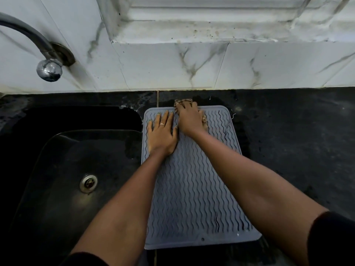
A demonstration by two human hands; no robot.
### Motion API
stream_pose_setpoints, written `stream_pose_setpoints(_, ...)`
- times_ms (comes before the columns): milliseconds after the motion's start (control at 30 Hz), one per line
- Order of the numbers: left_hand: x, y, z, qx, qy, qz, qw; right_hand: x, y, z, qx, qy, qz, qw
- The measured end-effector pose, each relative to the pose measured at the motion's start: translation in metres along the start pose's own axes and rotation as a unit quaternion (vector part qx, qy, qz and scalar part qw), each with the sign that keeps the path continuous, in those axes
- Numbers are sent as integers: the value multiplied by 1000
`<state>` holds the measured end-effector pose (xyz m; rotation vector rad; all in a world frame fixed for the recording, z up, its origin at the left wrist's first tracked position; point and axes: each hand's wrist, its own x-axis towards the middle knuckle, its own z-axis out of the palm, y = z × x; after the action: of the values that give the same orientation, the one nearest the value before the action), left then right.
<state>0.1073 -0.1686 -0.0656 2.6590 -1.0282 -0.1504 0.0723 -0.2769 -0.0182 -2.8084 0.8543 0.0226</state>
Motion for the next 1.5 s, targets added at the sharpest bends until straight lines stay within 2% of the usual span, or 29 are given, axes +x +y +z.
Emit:
stream_pose_setpoints(133,1,1,-2,6,-15,-6,1000,-53,3,10,55,111,-19,992)
stream_pose_setpoints(200,1,2,-3,13,-18,-7,1000,-101,5,14,81,127,-33,988)
stream_pose_setpoints(300,0,1,-4,8,-16,-3,1000,-156,3,11,51,85,-49,994)
stream_pose_setpoints(400,-1,2,-4,9,-17,-2,1000,-151,6,-7,48,28,-54,997)
stream_pose_setpoints(433,-1,2,-4,9,-19,-3,1000,-138,8,-16,72,29,-45,996)
stream_pose_setpoints(500,1,2,-3,13,-18,-2,1000,-100,13,-27,121,95,-27,988)
stream_pose_setpoints(533,0,1,-2,18,-20,-2,1000,-78,15,-28,125,126,-24,984)
stream_pose_setpoints(567,2,1,-2,20,-22,-1,1000,-56,16,-29,107,125,-24,986)
stream_pose_setpoints(667,2,0,-1,19,-22,-6,1000,-12,17,-15,8,-4,-27,1000)
stream_pose_setpoints(733,3,0,0,21,-20,-4,1000,-16,18,-1,-14,-1,-32,999)
stream_pose_setpoints(867,4,1,1,16,-15,-1,1000,-91,17,17,61,112,-30,991)
stream_pose_setpoints(933,5,1,1,14,-12,2,1000,-143,16,20,73,117,-13,990)
stream_pose_setpoints(1033,2,0,2,18,-10,2,1000,-197,12,17,71,78,-5,994)
stream_pose_setpoints(1133,0,0,-2,24,-22,5,999,-179,15,-3,135,-6,16,991)
stream_pose_setpoints(1200,-4,1,-7,24,-32,12,999,-137,18,-18,240,28,37,970)
stream_pose_setpoints(1233,-7,1,-8,22,-38,17,999,-113,20,-21,241,52,41,968)
stream_pose_setpoints(1300,-17,0,-8,20,-49,22,998,-76,19,-22,139,43,9,989)
stream_pose_setpoints(1333,-22,0,-7,21,-50,22,998,-64,19,-19,76,6,-4,997)
stream_pose_setpoints(1400,-32,0,-4,25,-45,25,998,-60,17,-5,-13,-22,-24,999)
stream_pose_setpoints(1500,-38,-1,-3,30,-42,26,998,-100,12,10,7,65,-39,997)
